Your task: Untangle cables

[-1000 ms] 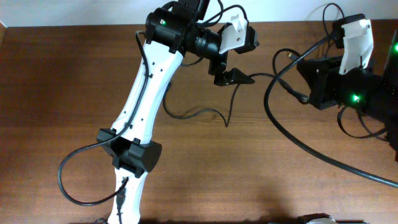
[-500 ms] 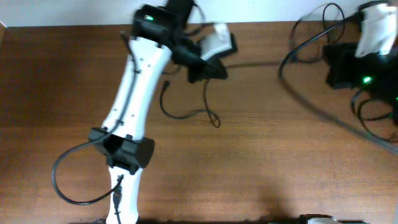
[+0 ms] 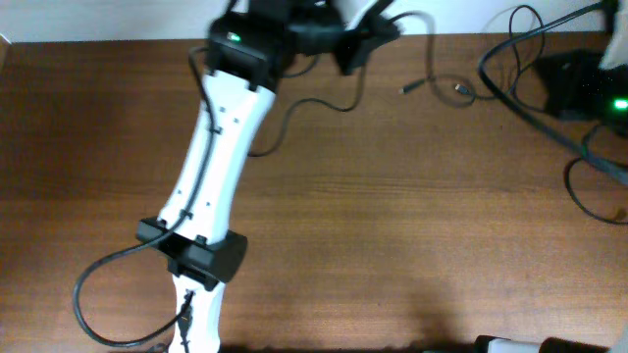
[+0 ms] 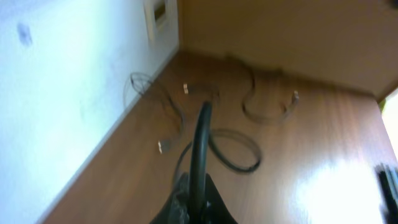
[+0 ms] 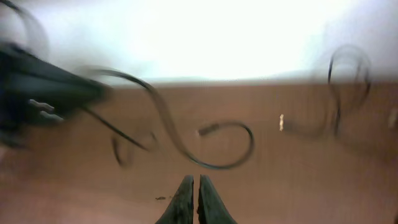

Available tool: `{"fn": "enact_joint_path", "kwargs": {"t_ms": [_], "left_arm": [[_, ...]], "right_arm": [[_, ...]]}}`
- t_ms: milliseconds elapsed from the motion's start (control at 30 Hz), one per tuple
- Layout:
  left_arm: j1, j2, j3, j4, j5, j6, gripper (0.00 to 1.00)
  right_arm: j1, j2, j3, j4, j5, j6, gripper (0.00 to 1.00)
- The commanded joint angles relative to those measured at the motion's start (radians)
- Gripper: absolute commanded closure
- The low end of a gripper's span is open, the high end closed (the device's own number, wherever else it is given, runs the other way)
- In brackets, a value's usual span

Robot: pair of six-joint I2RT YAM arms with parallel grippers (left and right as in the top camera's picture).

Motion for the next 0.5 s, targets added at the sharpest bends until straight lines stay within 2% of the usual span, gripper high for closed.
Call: {"fn": "enact_joint_path", "kwargs": {"t_ms": [0, 33, 100, 133, 200, 233, 300, 333, 367, 400, 433, 467], "left_arm": [[-0.109, 0.005, 0.006, 0.17, -0.085, -0.256, 1.0], [-0.144, 0.04, 0.006, 0.288, -0.081, -0.362, 1.0], [-0.187, 0.104, 0.006, 0.482, -0.016, -0.494, 1.0], [-0.212, 0.142, 0.006, 0.608, 0.049, -0.581, 1.0], [-0.259, 0.184, 0.006, 0.807, 0.084, -0.717, 1.0], [-0.3, 0.2, 0.006, 0.946, 0.082, -0.774, 1.0], [-0.355, 0.199, 0.008, 1.164, -0.037, -0.861, 1.0], [-0.37, 0.2, 0.008, 1.164, -0.117, -0.872, 1.0], [-0.387, 0.202, 0.008, 1.076, -0.201, -0.842, 1.0], [-0.405, 0.215, 0.008, 0.984, -0.257, -0.76, 1.0], [-0.433, 0.257, 0.008, 0.936, -0.3, -0.7, 1.0], [-0.452, 0.314, 0.008, 0.94, -0.299, -0.702, 1.0]], "right_arm": [[-0.006, -0.11, 0.274, -0.051, 0.083, 0.007, 0.96], [-0.006, -0.117, 0.332, -0.083, 0.122, 0.01, 0.96], [-0.006, -0.136, 0.397, -0.13, 0.125, 0.01, 0.96], [-0.006, -0.151, 0.404, -0.132, 0.125, 0.01, 0.96], [-0.005, -0.164, 0.404, -0.138, 0.124, 0.01, 0.96], [-0.005, -0.16, 0.403, -0.154, 0.124, 0.01, 0.96], [-0.005, -0.144, 0.403, -0.192, 0.124, 0.009, 0.96], [-0.005, -0.14, 0.403, -0.195, 0.124, 0.01, 0.96], [-0.005, -0.14, 0.403, -0.195, 0.124, 0.01, 0.96], [-0.005, -0.142, 0.403, -0.195, 0.124, 0.01, 0.96], [-0.005, -0.142, 0.403, -0.196, 0.124, 0.01, 0.96], [-0.005, -0.142, 0.403, -0.2, 0.12, 0.01, 0.96]]}}
